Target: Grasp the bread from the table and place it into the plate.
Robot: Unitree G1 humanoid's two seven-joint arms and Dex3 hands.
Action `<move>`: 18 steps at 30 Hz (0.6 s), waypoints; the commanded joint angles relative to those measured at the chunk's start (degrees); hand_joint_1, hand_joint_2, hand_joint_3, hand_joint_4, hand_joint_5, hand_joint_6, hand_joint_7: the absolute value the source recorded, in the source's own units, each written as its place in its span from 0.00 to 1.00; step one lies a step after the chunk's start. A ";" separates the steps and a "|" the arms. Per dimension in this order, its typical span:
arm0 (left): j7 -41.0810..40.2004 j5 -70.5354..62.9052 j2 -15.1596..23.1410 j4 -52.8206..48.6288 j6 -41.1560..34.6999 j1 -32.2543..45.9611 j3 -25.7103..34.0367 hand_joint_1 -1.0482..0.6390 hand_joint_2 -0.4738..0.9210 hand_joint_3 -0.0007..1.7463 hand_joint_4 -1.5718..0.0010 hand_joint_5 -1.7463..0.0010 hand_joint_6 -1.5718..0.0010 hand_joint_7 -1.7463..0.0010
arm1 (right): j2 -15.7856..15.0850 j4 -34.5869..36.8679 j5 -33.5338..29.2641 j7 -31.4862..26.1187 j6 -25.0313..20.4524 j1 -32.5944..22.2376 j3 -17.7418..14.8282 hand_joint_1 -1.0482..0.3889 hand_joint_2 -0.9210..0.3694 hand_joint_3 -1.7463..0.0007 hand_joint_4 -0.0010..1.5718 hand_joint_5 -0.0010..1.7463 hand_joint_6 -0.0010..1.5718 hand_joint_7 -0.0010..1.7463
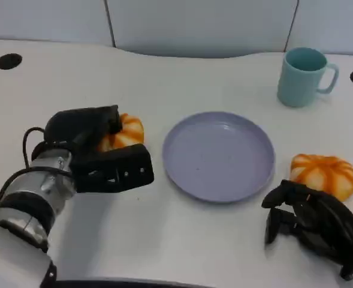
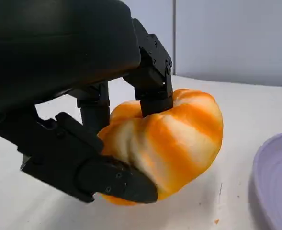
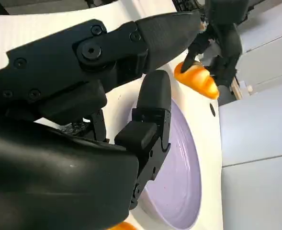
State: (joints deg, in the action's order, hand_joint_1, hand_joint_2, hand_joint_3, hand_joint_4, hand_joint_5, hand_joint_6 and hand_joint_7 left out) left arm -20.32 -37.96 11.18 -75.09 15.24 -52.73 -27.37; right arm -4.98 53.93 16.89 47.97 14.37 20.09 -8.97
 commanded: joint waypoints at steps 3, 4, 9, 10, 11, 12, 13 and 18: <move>-2.98 -1.18 0.51 1.60 3.22 -3.62 -1.11 0.51 0.73 0.44 0.51 0.00 0.62 0.00 | -0.18 1.99 -0.88 -0.53 -1.37 -1.83 0.23 0.36 0.00 0.94 0.38 0.94 0.46 0.60; -3.45 -1.44 0.25 1.65 3.61 -3.96 -1.40 0.51 0.76 0.43 0.50 0.00 0.62 0.00 | -0.11 1.97 -0.97 -0.62 -1.14 -1.84 0.30 0.36 0.00 0.93 0.37 0.94 0.46 0.60; -4.33 -2.36 -1.53 1.67 4.07 -5.76 -2.31 0.48 0.82 0.31 0.48 0.00 0.62 0.00 | 0.18 2.32 -0.65 -0.05 -0.94 -1.67 0.23 0.36 0.00 0.93 0.38 0.97 0.46 0.61; -4.55 -2.60 -1.95 1.72 4.07 -6.08 -2.45 0.48 0.82 0.30 0.47 0.00 0.61 0.00 | 0.26 2.48 -0.44 0.07 -1.13 -1.59 0.08 0.36 0.00 0.93 0.38 0.97 0.46 0.61; -4.78 -3.03 -2.44 1.83 4.08 -6.47 -2.81 0.48 0.82 0.30 0.47 0.00 0.61 0.00 | 0.32 2.50 -0.37 0.06 -1.25 -1.54 0.04 0.36 0.00 0.93 0.38 0.97 0.46 0.61; -4.68 -3.28 -2.89 1.93 4.21 -6.82 -3.05 0.48 0.83 0.30 0.46 0.00 0.61 0.00 | 0.33 2.64 -0.36 0.09 -1.26 -1.46 0.02 0.36 0.00 0.94 0.37 0.97 0.46 0.61; -4.57 -3.38 -3.16 1.97 4.30 -7.05 -3.23 0.48 0.84 0.31 0.45 0.00 0.60 0.00 | 0.33 2.74 -0.35 0.11 -1.29 -1.40 0.02 0.36 0.00 0.93 0.37 0.97 0.46 0.60; -4.76 -3.22 -5.20 2.09 6.64 -8.00 -3.60 0.48 0.81 0.41 0.43 0.00 0.58 0.00 | 0.33 2.25 -0.67 -0.69 -1.68 -1.34 0.39 0.36 0.00 0.93 0.38 0.95 0.47 0.60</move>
State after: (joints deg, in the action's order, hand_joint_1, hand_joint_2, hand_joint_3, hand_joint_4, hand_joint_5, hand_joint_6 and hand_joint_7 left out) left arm -23.97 -41.07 6.56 -73.59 20.54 -58.92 -30.76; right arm -4.82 54.87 16.99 48.08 15.00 20.60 -8.85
